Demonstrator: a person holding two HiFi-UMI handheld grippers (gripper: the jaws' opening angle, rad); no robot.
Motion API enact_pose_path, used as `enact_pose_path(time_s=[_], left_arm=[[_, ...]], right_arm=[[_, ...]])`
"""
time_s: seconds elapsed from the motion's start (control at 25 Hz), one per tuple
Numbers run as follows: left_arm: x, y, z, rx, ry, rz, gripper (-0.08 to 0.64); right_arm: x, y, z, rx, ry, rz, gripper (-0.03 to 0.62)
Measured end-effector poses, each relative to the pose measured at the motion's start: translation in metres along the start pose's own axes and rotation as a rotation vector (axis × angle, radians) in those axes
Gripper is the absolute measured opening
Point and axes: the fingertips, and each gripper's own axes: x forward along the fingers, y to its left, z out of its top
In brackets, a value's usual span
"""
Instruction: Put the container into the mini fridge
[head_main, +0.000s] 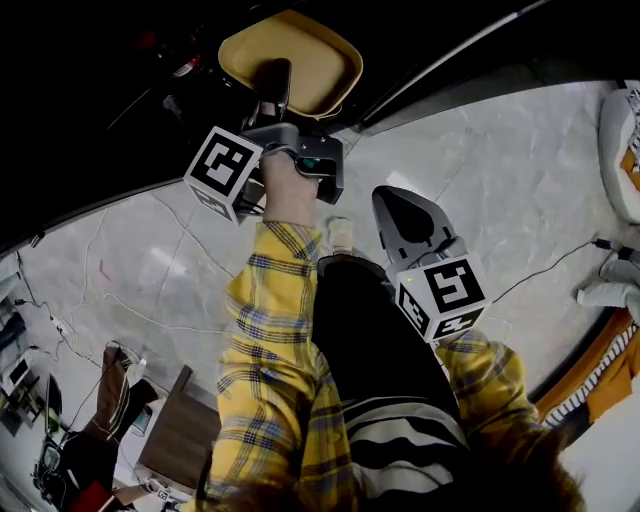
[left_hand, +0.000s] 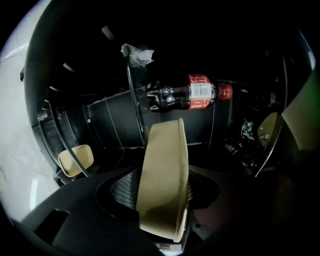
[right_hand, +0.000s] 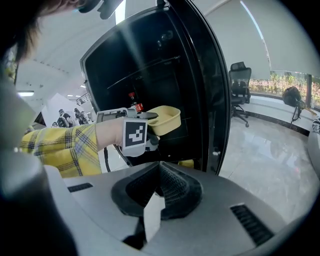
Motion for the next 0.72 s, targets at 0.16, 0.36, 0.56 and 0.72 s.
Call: enact_pose_path(time_s=[0.16,0.36,0.56,0.72], left_arm=[[0.001,-0.002,-0.001,-0.051,-0.011,-0.015,0.229],[0.004,-0.011,-0.005,-0.091,0.002,-0.027,0.230],[0.014,-0.014,-0.008,-0.148,0.025,-0.066,0.267],[0.018,-0.012,-0.009,-0.154,0.042,-0.076,0.295]], right_arm=[[-0.001,0.002,-0.003,0.001,0.005,0.004,0.026],[-0.004,0.003,-0.004,0.002,0.000,0.003,0.026],[0.000,0.005,-0.006,0.000,0.003,0.006,0.026],[0.000,0.005,-0.006,-0.001,0.004,0.005,0.026]])
